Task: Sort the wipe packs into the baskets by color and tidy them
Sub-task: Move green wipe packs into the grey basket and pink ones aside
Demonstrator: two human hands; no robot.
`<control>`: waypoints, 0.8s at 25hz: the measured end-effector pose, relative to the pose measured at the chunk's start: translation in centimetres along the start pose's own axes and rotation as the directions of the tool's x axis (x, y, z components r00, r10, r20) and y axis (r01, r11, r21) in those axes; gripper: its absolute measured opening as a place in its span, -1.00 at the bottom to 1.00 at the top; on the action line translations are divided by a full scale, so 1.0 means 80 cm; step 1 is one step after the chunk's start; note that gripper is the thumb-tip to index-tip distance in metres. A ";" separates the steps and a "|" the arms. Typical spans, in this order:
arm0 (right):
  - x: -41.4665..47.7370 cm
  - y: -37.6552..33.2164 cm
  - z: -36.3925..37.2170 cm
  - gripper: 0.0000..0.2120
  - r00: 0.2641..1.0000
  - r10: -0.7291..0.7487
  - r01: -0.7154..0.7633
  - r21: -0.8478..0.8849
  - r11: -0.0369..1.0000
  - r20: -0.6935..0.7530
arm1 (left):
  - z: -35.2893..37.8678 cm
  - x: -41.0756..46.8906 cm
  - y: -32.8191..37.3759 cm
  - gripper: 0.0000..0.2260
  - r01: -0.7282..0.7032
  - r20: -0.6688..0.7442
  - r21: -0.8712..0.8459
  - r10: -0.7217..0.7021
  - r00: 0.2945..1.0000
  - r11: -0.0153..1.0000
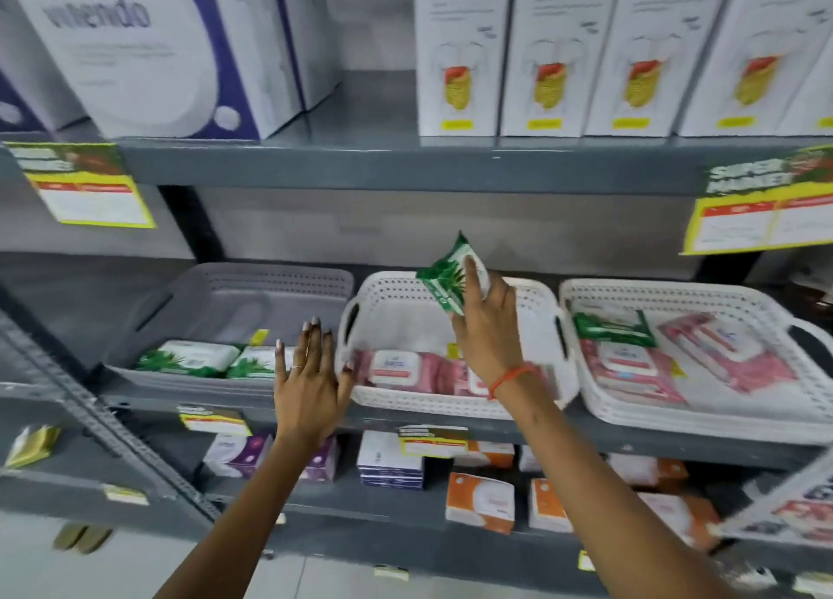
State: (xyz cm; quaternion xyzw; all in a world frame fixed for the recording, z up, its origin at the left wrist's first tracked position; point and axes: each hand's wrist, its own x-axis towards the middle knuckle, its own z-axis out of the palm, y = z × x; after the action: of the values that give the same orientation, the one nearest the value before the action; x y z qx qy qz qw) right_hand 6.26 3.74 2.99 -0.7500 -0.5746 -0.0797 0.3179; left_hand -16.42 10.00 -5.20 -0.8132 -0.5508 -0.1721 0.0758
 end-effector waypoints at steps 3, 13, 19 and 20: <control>0.018 -0.078 0.052 -0.30 0.982 -0.173 0.167 0.077 0.983 0.082 | -0.002 0.001 -0.064 -0.34 0.079 0.022 0.014 -0.079 0.997 0.997; 0.069 -0.307 0.230 -0.35 0.739 -0.422 0.409 0.149 0.900 0.525 | -0.006 0.001 -0.249 -0.30 0.382 0.001 -0.077 -0.383 0.924 0.921; 0.076 -0.326 0.257 -0.35 0.412 -0.416 0.370 0.268 0.889 0.811 | -0.001 0.000 -0.237 -0.29 0.378 -0.014 -0.092 -0.381 0.925 0.921; 0.076 -0.321 0.245 -0.42 0.405 -0.436 0.353 0.303 0.885 0.804 | -0.003 0.001 -0.234 -0.30 0.363 -0.006 -0.085 -0.365 0.931 0.928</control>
State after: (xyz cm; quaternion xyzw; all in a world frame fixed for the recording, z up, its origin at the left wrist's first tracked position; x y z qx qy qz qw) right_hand -20.01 23.35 0.48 -0.5182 -0.8174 0.2517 -0.0036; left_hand -33.68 17.12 -6.18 -0.6974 -0.6836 -0.2147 0.0148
